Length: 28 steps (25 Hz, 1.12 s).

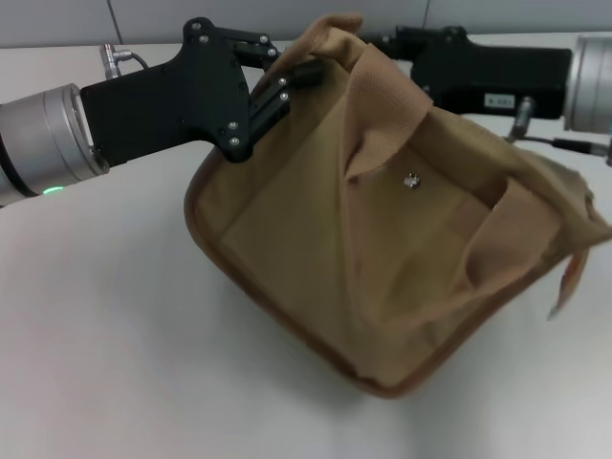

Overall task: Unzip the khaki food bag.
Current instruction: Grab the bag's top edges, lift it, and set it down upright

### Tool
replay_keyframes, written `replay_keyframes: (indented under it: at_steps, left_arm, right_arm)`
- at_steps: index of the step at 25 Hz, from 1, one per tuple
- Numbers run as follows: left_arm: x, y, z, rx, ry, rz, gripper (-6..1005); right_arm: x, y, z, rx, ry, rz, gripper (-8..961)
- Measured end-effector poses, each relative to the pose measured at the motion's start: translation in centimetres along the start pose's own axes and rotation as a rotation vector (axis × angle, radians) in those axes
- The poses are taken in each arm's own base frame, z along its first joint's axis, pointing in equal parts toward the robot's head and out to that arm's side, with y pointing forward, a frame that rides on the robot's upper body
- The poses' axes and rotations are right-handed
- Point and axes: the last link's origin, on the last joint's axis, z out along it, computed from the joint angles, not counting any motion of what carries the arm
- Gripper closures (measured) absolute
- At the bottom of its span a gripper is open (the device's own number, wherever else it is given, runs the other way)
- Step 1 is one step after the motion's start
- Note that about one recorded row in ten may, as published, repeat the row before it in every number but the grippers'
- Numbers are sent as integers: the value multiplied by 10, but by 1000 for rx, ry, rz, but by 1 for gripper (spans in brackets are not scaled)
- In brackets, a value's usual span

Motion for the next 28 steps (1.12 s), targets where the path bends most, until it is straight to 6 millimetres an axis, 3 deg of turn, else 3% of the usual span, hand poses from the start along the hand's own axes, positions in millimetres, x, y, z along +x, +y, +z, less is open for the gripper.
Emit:
replay_keyframes:
  at_steps: [15, 28]
  left_arm:
    - [-1, -4, 3, 25, 1, 0, 926]
    - [-1, -2, 3, 11, -1, 9, 926]
  right_arm:
    - [23, 12, -73, -37, -57, 72, 128]
    - [40, 17, -97, 48, -338, 60, 133]
